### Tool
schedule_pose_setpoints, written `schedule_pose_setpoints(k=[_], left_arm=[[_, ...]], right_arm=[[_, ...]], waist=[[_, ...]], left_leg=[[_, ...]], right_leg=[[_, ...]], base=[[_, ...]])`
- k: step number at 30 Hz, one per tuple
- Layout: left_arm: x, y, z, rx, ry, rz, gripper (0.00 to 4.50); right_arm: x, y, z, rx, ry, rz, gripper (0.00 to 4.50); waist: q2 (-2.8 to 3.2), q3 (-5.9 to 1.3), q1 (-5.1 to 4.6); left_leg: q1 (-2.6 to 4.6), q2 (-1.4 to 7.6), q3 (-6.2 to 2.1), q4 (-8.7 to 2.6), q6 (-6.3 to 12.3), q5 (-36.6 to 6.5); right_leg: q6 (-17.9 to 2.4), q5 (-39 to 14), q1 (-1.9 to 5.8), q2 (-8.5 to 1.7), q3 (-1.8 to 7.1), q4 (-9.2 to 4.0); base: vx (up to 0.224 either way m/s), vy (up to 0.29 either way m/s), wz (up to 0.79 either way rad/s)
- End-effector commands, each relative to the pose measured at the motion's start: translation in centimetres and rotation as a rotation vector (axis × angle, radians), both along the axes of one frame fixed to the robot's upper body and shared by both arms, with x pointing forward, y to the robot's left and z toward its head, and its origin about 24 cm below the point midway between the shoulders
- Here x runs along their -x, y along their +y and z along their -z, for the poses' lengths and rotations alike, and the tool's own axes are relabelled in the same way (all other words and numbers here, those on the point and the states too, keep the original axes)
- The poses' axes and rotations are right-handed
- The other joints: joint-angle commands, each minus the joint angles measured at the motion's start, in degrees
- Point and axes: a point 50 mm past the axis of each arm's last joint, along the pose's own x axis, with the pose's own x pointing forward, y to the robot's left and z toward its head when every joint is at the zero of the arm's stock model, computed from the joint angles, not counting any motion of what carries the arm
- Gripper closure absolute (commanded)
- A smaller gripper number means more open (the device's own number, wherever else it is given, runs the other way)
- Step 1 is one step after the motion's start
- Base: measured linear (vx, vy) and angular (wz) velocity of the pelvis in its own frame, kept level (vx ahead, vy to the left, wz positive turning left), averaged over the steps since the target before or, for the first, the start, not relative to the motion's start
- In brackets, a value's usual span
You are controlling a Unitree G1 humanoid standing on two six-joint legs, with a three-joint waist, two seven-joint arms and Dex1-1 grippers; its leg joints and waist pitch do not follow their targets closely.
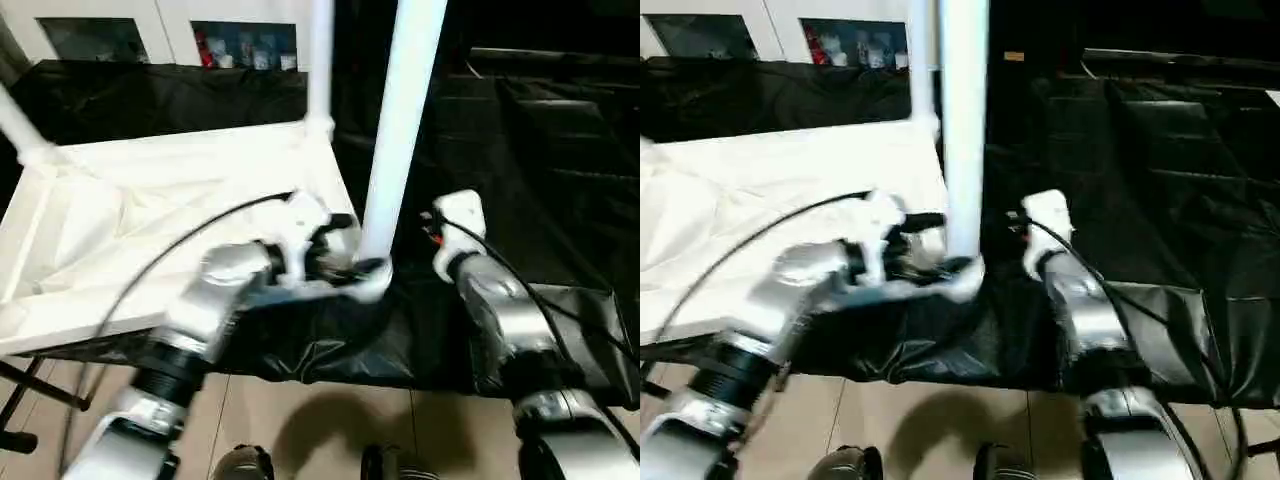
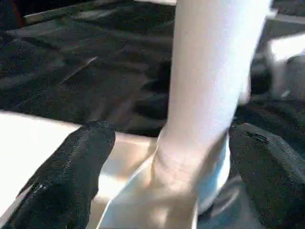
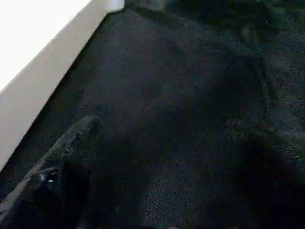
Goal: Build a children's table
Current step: Rotate table base
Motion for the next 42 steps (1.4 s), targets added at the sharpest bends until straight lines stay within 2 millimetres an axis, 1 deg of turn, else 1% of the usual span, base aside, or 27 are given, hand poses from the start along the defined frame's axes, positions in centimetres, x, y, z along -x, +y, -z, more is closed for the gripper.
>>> schedule_pose_setpoints(k=[1, 2, 3, 4, 5, 7, 8, 9, 10, 11, 13, 15, 16, 17, 19, 20, 21, 22, 23, 25, 27, 28, 29, 31, 34, 38, 42], left_arm=[[0.2, 0.6, 0.0, -0.016, 0.002, 0.027, 0.04], [0.8, 1.2, 0.3, -0.035, 0.032, 0.070, 0.04], [0.9, 1.4, 0.4, -0.043, 0.042, 0.083, 0.04], [1.1, 1.8, 0.8, -0.074, 0.058, 0.097, 0.04], [1.1, 1.8, 0.8, -0.074, 0.058, 0.097, 0.04], [1.2, 2.2, 1.2, -0.110, 0.075, 0.101, 0.31], [1.0, 2.8, 2.1, -0.177, 0.092, 0.073, 0.39], [0.9, 2.9, 2.4, -0.193, 0.101, 0.061, 0.42], [0.8, 3.0, 2.7, -0.210, 0.123, 0.051, 0.51], [0.8, 3.0, 2.7, -0.210, 0.123, 0.051, 0.66], [0.9, 2.7, 2.9, -0.211, 0.148, 0.055, 0.84], [0.8, 2.4, 2.9, -0.209, 0.150, 0.059, 0.96], [0.8, 2.3, 2.9, -0.212, 0.146, 0.063, 1.17], [0.7, 2.3, 3.0, -0.215, 0.145, 0.065, 1.17], [0.6, 2.1, 3.1, -0.215, 0.154, 0.085, 1.33], [0.6, 2.1, 3.1, -0.214, 0.156, 0.092, 1.39], [0.5, 2.2, 3.1, -0.213, 0.165, 0.100, 1.61], [0.5, 2.3, 3.1, -0.217, 0.171, 0.111, 1.61], [0.5, 2.4, 3.2, -0.221, 0.177, 0.119, 1.73], [0.5, 2.5, 3.2, -0.228, 0.188, 0.135, 1.82], [0.5, 2.5, 3.3, -0.236, 0.204, 0.152, 2.10], [0.5, 2.5, 3.3, -0.236, 0.204, 0.153, 2.19], [0.4, 2.5, 3.4, -0.243, 0.208, 0.160, 2.27], [0.2, 2.5, 3.5, -0.251, 0.212, 0.166, 2.45], [0.0, 2.5, 3.6, -0.262, 0.219, 0.167, 2.65], [-0.2, 2.7, 3.9, -0.290, 0.238, 0.163, 2.90], [-0.5, 3.0, 4.0, -0.299, 0.261, 0.158, 3.25]], right_arm=[[0.1, -0.3, -0.6, -0.004, -0.029, -0.007, 0.00], [0.3, -0.5, -0.8, 0.004, -0.033, -0.046, 0.00], [0.4, -0.6, -0.9, 0.007, -0.035, -0.062, 0.00], [0.7, -0.6, -1.1, 0.021, -0.041, -0.115, 0.00], [0.7, -0.6, -1.1, 0.021, -0.041, -0.115, 0.00], [1.1, -0.6, -1.3, 0.036, -0.044, -0.176, 0.00], [1.9, -0.6, -1.6, 0.070, -0.041, -0.282, 0.00], [2.3, -0.7, -1.8, 0.086, -0.040, -0.326, 0.00], [2.9, -1.1, -2.1, 0.111, -0.031, -0.384, 0.00], [2.9, -1.1, -2.1, 0.111, -0.031, -0.384, 0.00], [3.6, -2.0, -2.5, 0.141, -0.009, -0.429, 0.00], [4.1, -2.7, -2.8, 0.156, 0.001, -0.453, 0.00], [4.4, -3.1, -3.0, 0.158, 0.007, -0.468, 0.00], [4.7, -3.4, -3.1, 0.162, 0.014, -0.481, 0.00], [5.2, -3.9, -3.3, 0.166, 0.032, -0.506, 0.00], [5.4, -4.1, -3.4, 0.165, 0.039, -0.515, 0.00], [5.7, -4.2, -3.4, 0.166, 0.046, -0.530, 0.00], [5.9, -4.3, -3.5, 0.162, 0.056, -0.546, 0.00], [6.2, -4.4, -3.5, 0.162, 0.064, -0.562, 0.00], [6.5, -4.4, -3.5, 0.164, 0.076, -0.584, 0.00], [6.7, -4.4, -3.6, 0.171, 0.080, -0.601, 0.00], [6.7, -4.4, -3.7, 0.171, 0.080, -0.601, 0.00], [6.8, -4.4, -3.8, 0.167, 0.081, -0.600, 0.00], [6.9, -4.3, -3.9, 0.158, 0.086, -0.613, 0.00], [7.2, -4.1, -4.0, 0.151, 0.099, -0.643, 0.00], [7.8, -3.9, -3.9, 0.147, 0.124, -0.682, 0.00], [7.9, -3.6, -3.9, 0.147, 0.130, -0.698, 0.00]], waist=[[-0.23, -6.25, 0.69], [-0.75, -6.42, 0.79], [-0.47, -6.36, 0.98], [-0.47, -6.42, 1.10], [-0.38, -6.33, 1.36], [-0.38, -6.29, 1.62], [-0.42, -6.20, 1.68], [-0.49, -6.14, 1.94], [-0.51, -6.18, 2.11], [-0.53, -6.20, 2.23], [-0.63, -6.09, 2.33], [-0.74, -6.03, 2.56], [-0.87, -5.94, 2.55], [-0.86, -5.96, 2.67], [-0.93, -5.95, 2.67], [-0.90, -6.07, 2.91], [-0.92, -6.06, 2.81], [-0.96, -6.01, 2.90], [-0.96, -6.09, 2.95], [-1.04, -6.08, 2.83], [-0.64, -6.14, 2.79], [-0.76, -6.27, 2.85], [-0.46, -6.31, 2.89], [-0.60, -6.37, 2.87], [-0.42, -6.39, 2.86], [-0.44, -6.27, 2.97], [-0.54, -6.32, 2.93]], left_leg=[[0.20, 0.98, -0.70, -3.07, 3.50, -7.7], [0.11, 1.02, -0.67, -3.07, 3.59, -7.6], [0.10, 1.16, -0.71, -3.05, 3.78, -7.2], [0.27, 1.13, -0.64, -3.02, 3.83, -7.3], [0.31, 1.18, -0.58, -3.00, 4.06, -7.4], [0.36, 1.20, -0.58, -3.07, 3.95, -8.0], [0.37, 1.21, -0.59, -3.13, 4.05, -8.6], [0.48, 1.33, -0.58, -3.12, 4.14, -9.0], [0.27, 1.20, -0.65, -3.15, 4.03, -8.9], [0.30, 1.32, -0.72, -3.17, 3.92, -8.8], [0.28, 1.29, -0.73, -3.20, 3.65, -9.7], [0.33, 1.28, -0.71, -3.16, 3.58, -10.5], [0.13, 1.11, -0.77, -3.22, 3.58, -10.6], [0.25, 1.10, -0.75, -3.19, 3.58, -10.8], [0.18, 1.04, -0.79, -3.18, 3.69, -10.9], [0.30, 1.11, -0.84, -3.15, 3.71, -11.0], [0.16, 1.06, -0.85, -3.18, 3.81, -10.8], [0.10, 1.05, -0.85, -3.21, 3.85, -10.9], [0.18, 1.07, -0.87, -3.19, 3.97, -11.0], [-0.08, 1.09, -0.98, -3.22, 3.93, -10.9], [0.09, 1.05, -0.96, -3.19, 3.96, -11.2], [0.13, 1.06, -0.95, -3.16, 3.98, -11.1], [0.11, 1.04, -0.99, -3.16, 3.98, -10.9], [0.08, 1.02, -0.98, -3.17, 4.20, -10.6], [0.09, 1.05, -0.95, -3.13, 4.24, -11.3], [0.21, 1.03, -1.02, -3.26, 4.00, -12.3], [0.03, 0.92, -1.17, -3.35, 3.63, -12.3]], right_leg=[[-13.3, -8.2, 4.42, -2.96, 2.21, -3.98], [-13.5, -8.1, 4.60, -3.05, 2.22, -3.86], [-13.5, -7.8, 4.42, -3.09, 2.27, -3.66], [-13.6, -7.8, 4.31, -3.06, 2.24, -3.69], [-13.5, -7.6, 4.22, -2.98, 2.31, -3.71], [-13.3, -8.4, 4.18, -3.01, 2.31, -3.81], [-12.8, -9.2, 4.19, -2.83, 2.29, -3.97], [-12.1, -9.5, 4.10, -2.94, 2.44, -4.05], [-11.6, -10.1, 4.32, -2.98, 2.36, -4.08], [-11.5, -10.3, 4.33, -3.16, 2.40, -4.08], [-11.6, -12.3, 4.18, -3.16, 2.35, -4.32], [-10.8, -14.4, 4.15, -3.21, 2.41, -4.64], [-10.4, -15.6, 4.25, -3.17, 2.32, -4.83], [-9.7, -16.7, 4.08, -3.16, 2.33, -5.02], [-9.3, -17.6, 4.08, -3.18, 2.28, -5.12], [-8.9, -18.3, 4.01, -3.19, 2.28, -5.16], [-9.1, -18.1, 4.01, -3.13, 2.22, -5.16], [-8.9, -18.5, 4.03, -3.17, 2.20, -5.31], [-8.7, -18.6, 4.00, -3.14, 2.20, -5.29], [-8.7, -18.8, 4.09, -3.21, 2.09, -5.24], [-8.6, -19.6, 3.90, -3.21, 2.09, -5.47], [-8.6, -19.4, 3.89, -3.18, 2.09, -5.44], [-8.7, -19.0, 3.88, -3.15, 2.06, -5.34], [-8.8, -17.9, 3.96, -3.07, 2.06, -5.37], [-9.1, -18.3, 3.94, -3.15, 2.00, -5.46], [-8.0, -21.0, 3.78, -3.10, 1.92, -5.82], [-7.0, -23.4, 3.93, -3.24, 1.80, -6.05]], base=[[0.000, 0.000, 0.00], [0.000, 0.000, 0.00], [0.000, 0.000, 0.00], [0.000, 0.000, 0.00], [0.000, 0.000, 0.00], [0.000, 0.000, 0.00], [0.000, 0.000, 0.00], [0.000, 0.000, 0.00], [0.000, 0.000, 0.00], [0.000, 0.000, 0.00], [0.000, 0.000, 0.00], [0.000, 0.000, 0.00], [0.000, 0.000, 0.00], [0.000, 0.000, 0.00], [0.000, 0.000, 0.00], [0.000, 0.000, 0.00], [0.000, 0.000, 0.00], [0.000, 0.000, 0.00], [0.000, 0.000, 0.00], [0.000, 0.000, 0.00], [0.000, 0.000, 0.00], [0.000, 0.000, 0.00], [0.000, 0.000, 0.00], [0.000, 0.000, 0.00], [0.000, 0.000, 0.00], [0.000, 0.000, 0.00], [0.000, 0.000, 0.00]])
